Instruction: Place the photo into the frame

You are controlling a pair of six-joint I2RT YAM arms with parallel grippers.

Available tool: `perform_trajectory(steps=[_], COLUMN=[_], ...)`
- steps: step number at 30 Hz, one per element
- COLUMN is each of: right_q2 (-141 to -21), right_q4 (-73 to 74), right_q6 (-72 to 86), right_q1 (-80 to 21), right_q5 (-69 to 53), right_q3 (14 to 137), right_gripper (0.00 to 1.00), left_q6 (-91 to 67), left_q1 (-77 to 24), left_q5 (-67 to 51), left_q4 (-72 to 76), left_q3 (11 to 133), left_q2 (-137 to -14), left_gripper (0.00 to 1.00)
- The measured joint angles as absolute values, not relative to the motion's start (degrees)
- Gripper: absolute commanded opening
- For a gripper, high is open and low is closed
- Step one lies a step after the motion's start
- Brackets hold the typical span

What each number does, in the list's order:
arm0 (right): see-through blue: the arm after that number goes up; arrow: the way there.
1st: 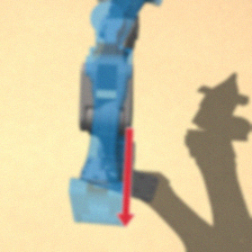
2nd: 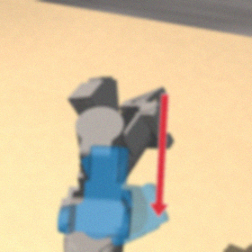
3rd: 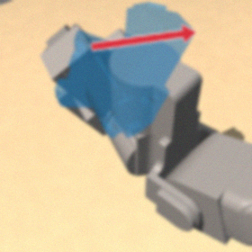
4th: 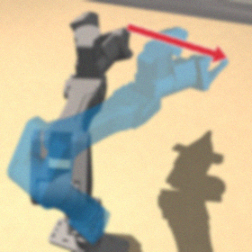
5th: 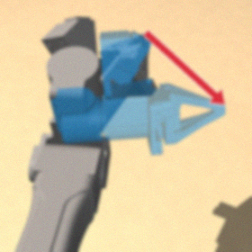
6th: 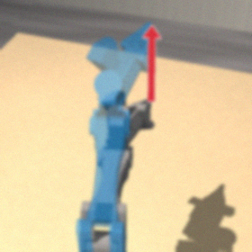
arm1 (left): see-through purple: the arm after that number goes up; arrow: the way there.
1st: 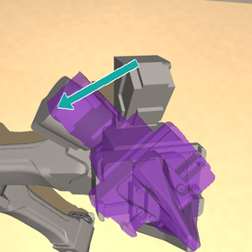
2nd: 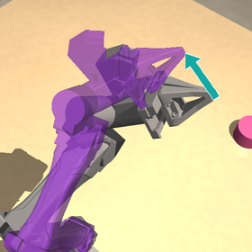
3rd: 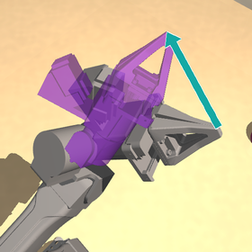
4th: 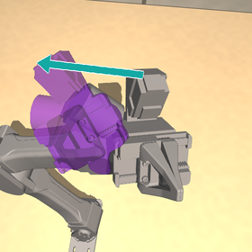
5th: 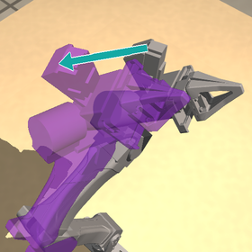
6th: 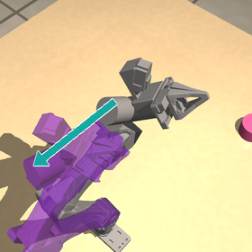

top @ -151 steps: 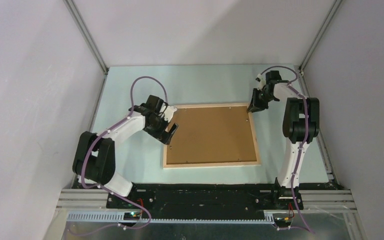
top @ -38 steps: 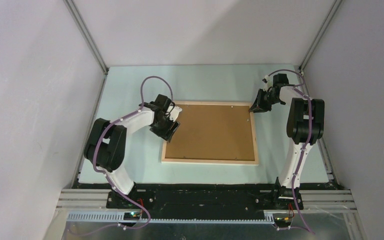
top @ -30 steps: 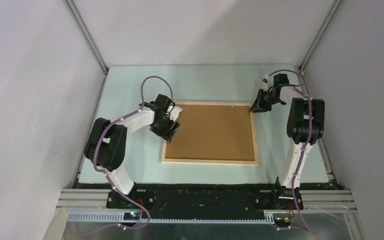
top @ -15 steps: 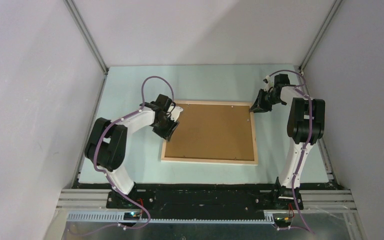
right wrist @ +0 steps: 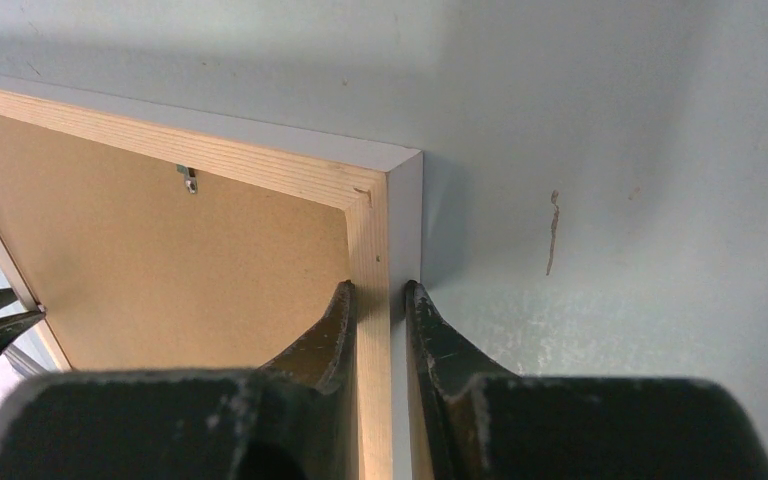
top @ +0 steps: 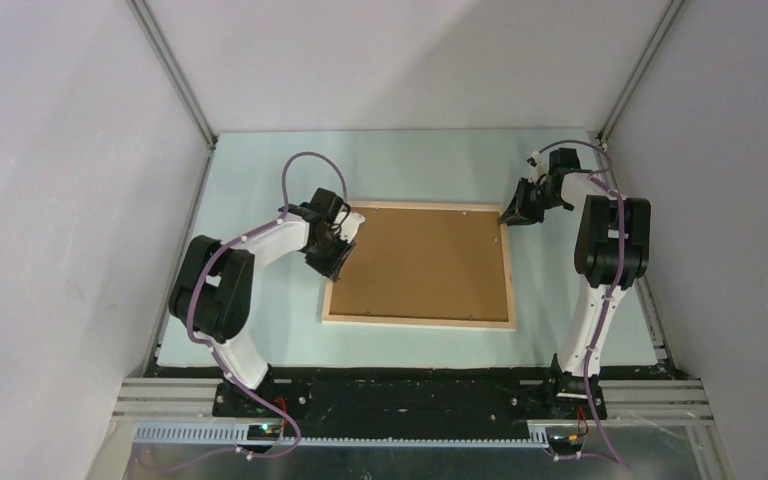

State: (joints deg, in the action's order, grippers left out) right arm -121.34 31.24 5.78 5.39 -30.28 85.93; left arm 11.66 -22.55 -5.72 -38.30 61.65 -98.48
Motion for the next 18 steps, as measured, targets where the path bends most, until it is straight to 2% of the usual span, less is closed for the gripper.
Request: perform_trajectory(steps=[3,5,8,12,14,18], right_q2=[-121.3,-121.3,-121.4,-121.4,-121.4,-121.4], right_q4=[31.2,31.2,31.2,31.2,31.2,31.2], right_q6=[5.8,5.8,5.8,5.8,5.8,5.8], right_q1=[5.4,5.4,5.4,5.5,5.5,5.5], right_q5=[-30.3,-30.3,-30.3,-30.5,-30.5,-30.5], right_q3=[85.9,85.9,85.9,85.9,85.9,85.9], right_gripper=[0.0,0.0,0.0,0.0,0.0,0.0], left_q6=[11.6,11.6,11.7,12.1,12.1,12.1], left_q1=[-22.5,-22.5,-22.5,-22.5,-22.5,-22.5], left_q5=[-5.7,-5.7,-5.6,-5.1,-5.0,-4.6], left_q4=[-38.3,-38.4,-38.4,-38.3,-38.3,-38.3], left_q3=[61.6,61.7,61.7,61.7,61.7,61.7], left_q2=[-98.5,-98.5,-98.5,-98.5,-98.5,-98.5], left_gripper=[0.33,0.36,0.58,0.74,0.77,0.79])
